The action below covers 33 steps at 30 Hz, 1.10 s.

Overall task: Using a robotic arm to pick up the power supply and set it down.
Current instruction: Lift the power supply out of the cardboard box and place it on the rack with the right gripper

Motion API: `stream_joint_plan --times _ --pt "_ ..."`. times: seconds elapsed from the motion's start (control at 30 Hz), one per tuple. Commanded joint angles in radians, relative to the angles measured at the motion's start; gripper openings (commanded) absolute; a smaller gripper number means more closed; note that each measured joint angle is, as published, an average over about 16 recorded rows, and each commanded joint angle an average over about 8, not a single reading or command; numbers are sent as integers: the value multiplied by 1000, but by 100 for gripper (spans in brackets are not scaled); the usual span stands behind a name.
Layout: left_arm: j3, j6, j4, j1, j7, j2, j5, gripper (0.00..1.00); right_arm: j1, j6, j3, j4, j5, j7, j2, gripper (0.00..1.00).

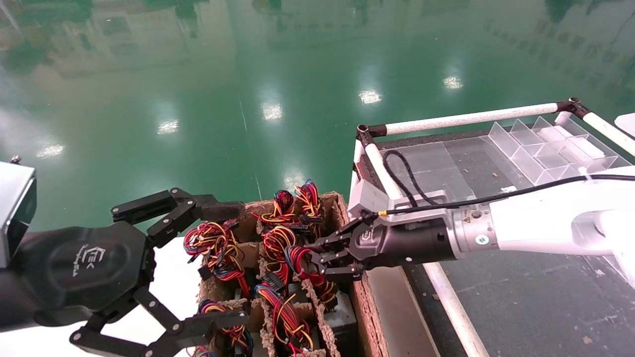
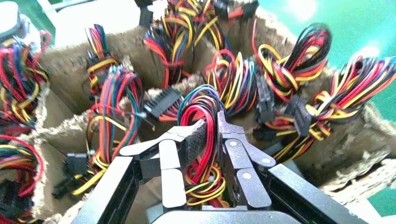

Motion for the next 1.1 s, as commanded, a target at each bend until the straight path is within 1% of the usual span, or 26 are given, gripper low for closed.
stream_joint_plan --times 0.03,0.4,0.63,0.83,1.1 --pt "0 0 0 0 0 0 0 100 1 -15 10 -1 15 -5 7 0" --pt "1 0 0 0 0 0 0 100 0 -64 73 9 106 -31 52 0" --pt "1 0 0 0 0 0 -1 100 -3 -80 111 54 172 -26 88 0" --pt "1 0 0 0 1 0 -1 100 -4 -84 130 123 229 14 127 0" --pt "2 -1 0 0 1 -1 -1 100 5 -84 137 227 319 119 171 0"
